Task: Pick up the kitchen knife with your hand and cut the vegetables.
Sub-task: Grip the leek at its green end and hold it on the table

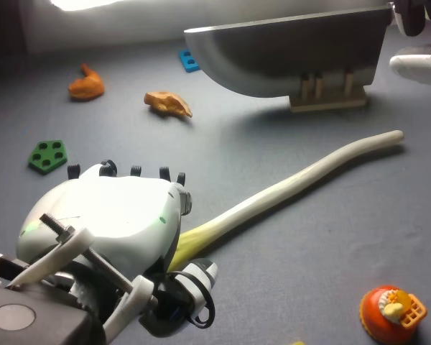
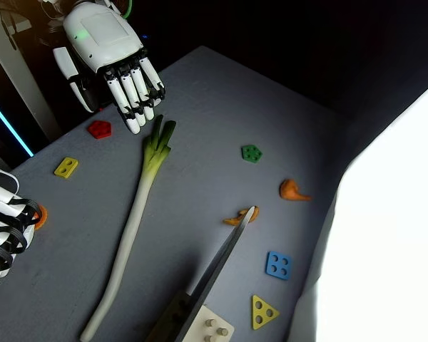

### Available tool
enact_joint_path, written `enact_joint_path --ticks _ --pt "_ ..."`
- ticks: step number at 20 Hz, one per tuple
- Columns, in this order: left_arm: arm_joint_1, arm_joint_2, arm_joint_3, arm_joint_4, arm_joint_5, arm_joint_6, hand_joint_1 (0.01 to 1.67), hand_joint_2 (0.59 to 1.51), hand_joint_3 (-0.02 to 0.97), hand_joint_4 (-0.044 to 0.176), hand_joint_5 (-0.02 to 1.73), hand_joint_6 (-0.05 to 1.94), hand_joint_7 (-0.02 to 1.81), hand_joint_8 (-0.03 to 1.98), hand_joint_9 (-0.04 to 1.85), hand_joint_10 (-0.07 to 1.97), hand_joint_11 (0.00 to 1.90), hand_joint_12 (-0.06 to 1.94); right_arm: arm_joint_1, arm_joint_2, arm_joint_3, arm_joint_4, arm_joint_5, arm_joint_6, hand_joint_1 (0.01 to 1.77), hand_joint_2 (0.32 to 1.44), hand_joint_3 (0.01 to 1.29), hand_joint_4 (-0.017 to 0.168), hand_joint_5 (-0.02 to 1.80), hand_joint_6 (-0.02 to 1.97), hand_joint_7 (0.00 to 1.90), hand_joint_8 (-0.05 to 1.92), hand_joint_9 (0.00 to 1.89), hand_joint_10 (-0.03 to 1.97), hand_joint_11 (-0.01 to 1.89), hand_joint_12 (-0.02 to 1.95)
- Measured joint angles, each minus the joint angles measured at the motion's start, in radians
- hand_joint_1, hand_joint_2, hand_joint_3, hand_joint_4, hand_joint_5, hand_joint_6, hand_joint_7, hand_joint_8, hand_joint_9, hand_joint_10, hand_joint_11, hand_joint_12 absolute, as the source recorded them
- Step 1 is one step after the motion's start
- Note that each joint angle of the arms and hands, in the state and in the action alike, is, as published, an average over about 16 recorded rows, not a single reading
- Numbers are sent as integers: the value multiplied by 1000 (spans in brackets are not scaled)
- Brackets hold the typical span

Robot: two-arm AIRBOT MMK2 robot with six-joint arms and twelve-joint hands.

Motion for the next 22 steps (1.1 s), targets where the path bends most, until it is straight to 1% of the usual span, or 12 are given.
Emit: enact_joint_path --ticks 1,4,8,9,11,13,14,17,22 --pt "0 0 0 0 0 0 234 1282 59 37 163 27 261 16 242 40 55 746 0 0 0 0 0 0 159 1193 101 6 262 458 285 451 168 696 116 866" --pt "-1 0 -1 -1 -1 -1 178 1281 49 36 123 22 215 10 204 30 45 687 -1 0 0 3 2 -1 158 1203 79 6 212 354 215 339 128 517 89 642" --pt "1 0 -1 2 -6 -10 151 1281 42 35 94 20 181 7 175 23 38 631 -2 0 1 34 7 -8 152 1209 63 6 173 277 166 255 100 384 68 475" --pt "3 -1 0 5 -7 -15 133 1281 42 35 77 18 157 4 152 19 33 590 -3 0 2 43 9 -10 144 1210 61 6 149 236 137 210 81 322 55 400" --pt "11 -4 2 14 -10 -29 71 1284 37 37 26 11 86 -3 84 5 18 466 -5 0 6 66 19 -13 122 1215 54 6 73 106 52 70 25 132 16 171" --pt "24 -9 6 26 -13 -46 55 1290 17 34 16 5 71 -5 71 0 17 444 -8 -2 13 92 33 -13 128 1223 25 6 51 55 28 15 16 29 10 39" --pt "33 -13 9 34 -15 -56 62 1290 19 32 17 7 71 -5 72 1 17 450 -10 -4 19 106 40 -10 142 1220 18 6 47 52 25 13 16 10 10 8" --pt "71 -27 17 70 -19 -90 101 1294 21 25 24 14 70 -6 75 2 17 481 -21 -16 52 147 66 6 213 1193 17 6 40 50 22 16 18 4 10 0" --pt "156 -72 30 143 -33 -160 175 1305 20 17 25 15 55 -6 60 1 17 493 -52 -50 138 202 102 48 432 1136 17 8 22 42 19 14 18 2 10 -3"
